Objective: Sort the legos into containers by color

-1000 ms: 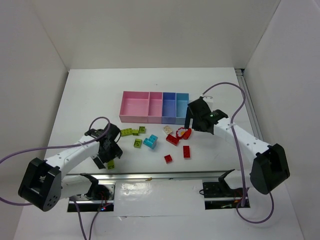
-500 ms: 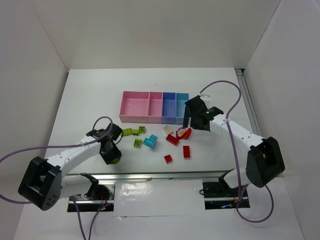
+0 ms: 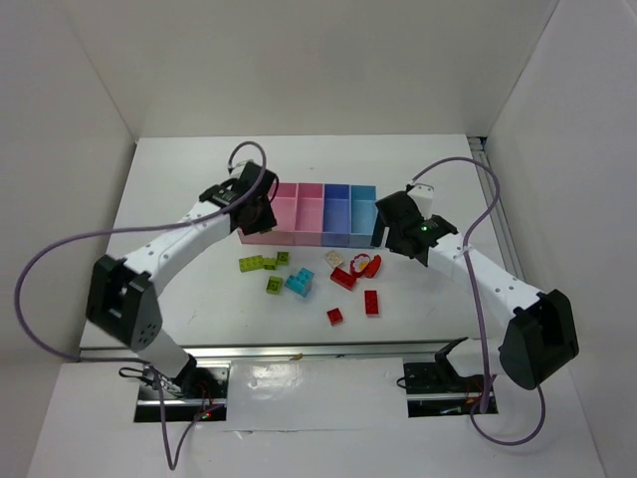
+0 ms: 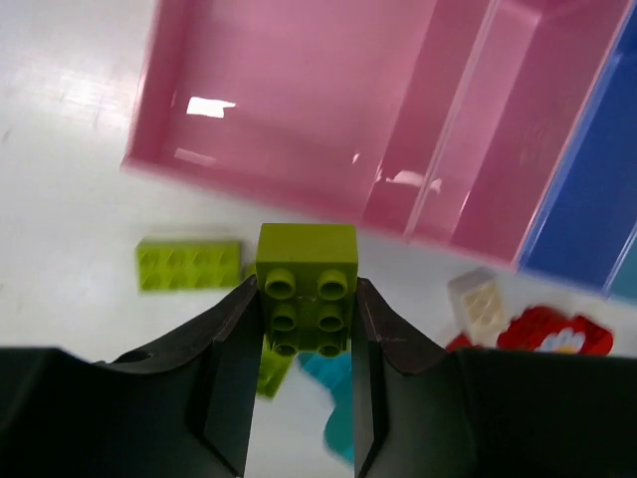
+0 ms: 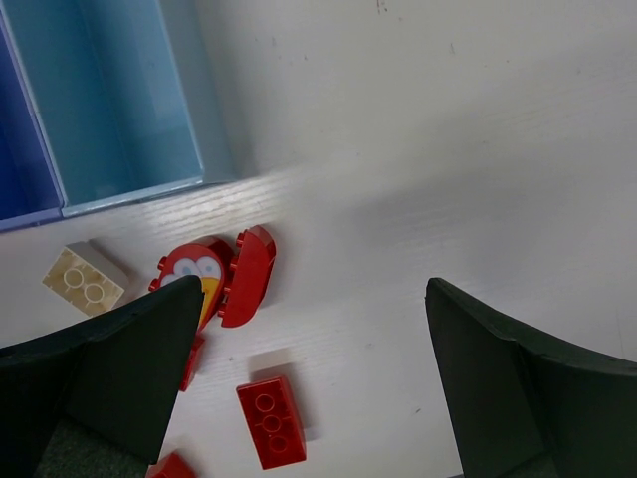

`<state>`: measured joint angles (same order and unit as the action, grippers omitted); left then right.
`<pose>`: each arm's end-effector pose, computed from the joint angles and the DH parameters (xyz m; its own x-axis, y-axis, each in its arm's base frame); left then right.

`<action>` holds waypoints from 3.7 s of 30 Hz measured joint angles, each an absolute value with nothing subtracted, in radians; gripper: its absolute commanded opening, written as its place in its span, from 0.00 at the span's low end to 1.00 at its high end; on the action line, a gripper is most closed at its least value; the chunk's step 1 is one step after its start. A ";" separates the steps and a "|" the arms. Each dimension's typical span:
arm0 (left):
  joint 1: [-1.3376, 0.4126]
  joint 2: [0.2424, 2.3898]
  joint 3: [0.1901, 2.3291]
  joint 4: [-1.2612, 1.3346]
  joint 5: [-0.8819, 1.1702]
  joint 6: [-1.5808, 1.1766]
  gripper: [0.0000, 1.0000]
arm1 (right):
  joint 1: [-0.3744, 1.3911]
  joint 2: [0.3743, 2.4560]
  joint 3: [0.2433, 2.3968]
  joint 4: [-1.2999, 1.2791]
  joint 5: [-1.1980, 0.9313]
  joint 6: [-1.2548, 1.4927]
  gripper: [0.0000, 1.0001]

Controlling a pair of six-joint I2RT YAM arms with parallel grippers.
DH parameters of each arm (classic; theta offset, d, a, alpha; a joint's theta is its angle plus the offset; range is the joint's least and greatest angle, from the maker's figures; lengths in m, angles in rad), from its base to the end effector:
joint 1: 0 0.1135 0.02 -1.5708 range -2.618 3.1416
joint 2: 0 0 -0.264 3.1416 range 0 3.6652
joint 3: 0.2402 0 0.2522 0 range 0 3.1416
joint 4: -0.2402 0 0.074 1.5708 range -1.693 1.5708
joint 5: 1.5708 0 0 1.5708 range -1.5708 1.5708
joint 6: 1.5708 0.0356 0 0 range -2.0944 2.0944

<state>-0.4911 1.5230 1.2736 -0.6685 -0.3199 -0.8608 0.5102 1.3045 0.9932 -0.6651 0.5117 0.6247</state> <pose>0.2919 -0.1434 0.2893 -0.6683 -0.4589 -0.5854 -0.3492 0.8884 -0.2979 0.2362 0.1122 0.2633 -0.6955 0.1951 -0.6915 0.2716 0.9624 -0.0015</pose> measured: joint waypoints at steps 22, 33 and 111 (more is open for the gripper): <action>-0.389 2.025 1.738 -0.691 -0.199 -0.669 0.88 | 0.555 1.270 0.697 -0.599 0.157 0.623 0.92; -0.413 1.659 1.562 -0.702 -0.188 -0.625 0.88 | 0.599 1.398 0.700 -0.527 0.117 0.570 0.89; -0.413 1.457 1.024 -0.702 -0.098 -0.575 0.85 | 0.656 1.475 0.764 -0.521 0.051 0.449 0.71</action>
<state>-0.4129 1.4570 1.0245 -0.7021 -0.0978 -0.5755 0.6563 1.4750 0.7643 -0.5213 0.0513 0.4488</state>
